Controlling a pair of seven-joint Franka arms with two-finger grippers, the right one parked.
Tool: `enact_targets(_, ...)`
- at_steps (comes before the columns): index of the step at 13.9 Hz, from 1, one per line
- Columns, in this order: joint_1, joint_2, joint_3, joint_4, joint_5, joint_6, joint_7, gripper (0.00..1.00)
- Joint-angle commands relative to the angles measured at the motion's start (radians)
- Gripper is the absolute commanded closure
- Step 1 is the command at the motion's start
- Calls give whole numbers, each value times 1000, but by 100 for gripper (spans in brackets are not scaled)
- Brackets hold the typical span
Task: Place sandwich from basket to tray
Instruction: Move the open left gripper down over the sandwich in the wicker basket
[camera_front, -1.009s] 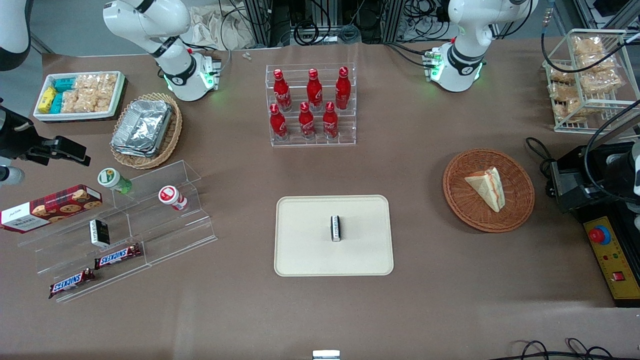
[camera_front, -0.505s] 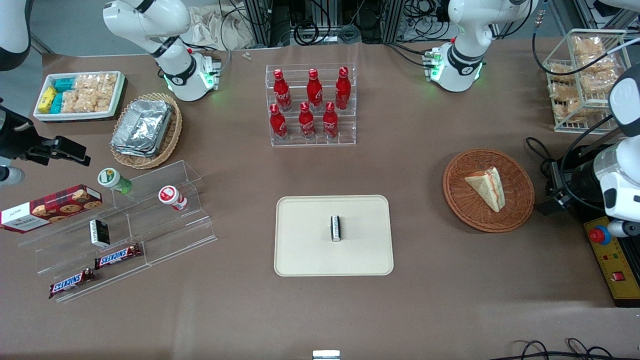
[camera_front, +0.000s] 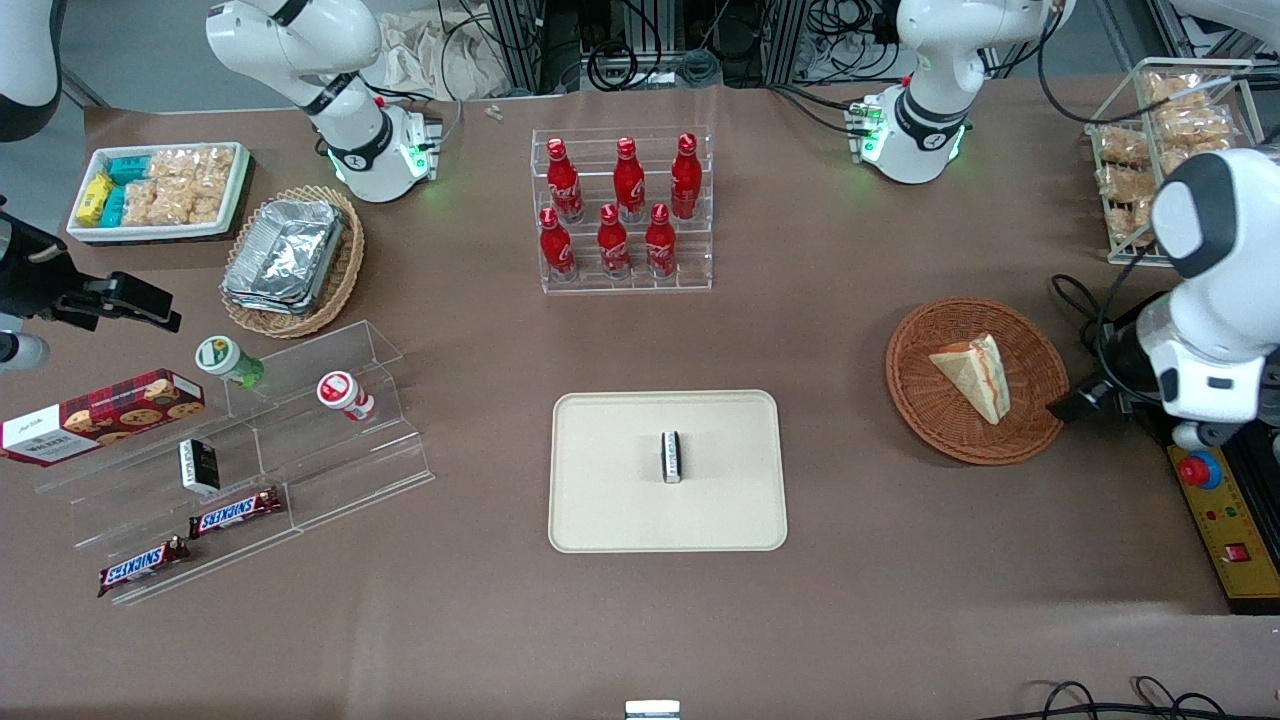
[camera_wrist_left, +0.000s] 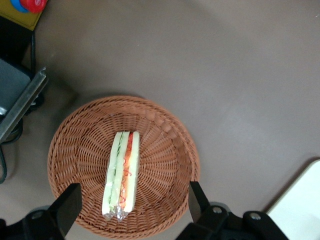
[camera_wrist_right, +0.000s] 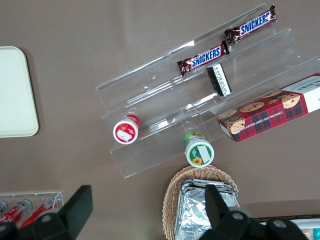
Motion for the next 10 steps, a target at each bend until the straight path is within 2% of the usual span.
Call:
enact_targets(1,1,-109,-6,-193,3,119,-36,5)
enact_targets(10,-7,-124,-10,-404,5,342,-88,5)
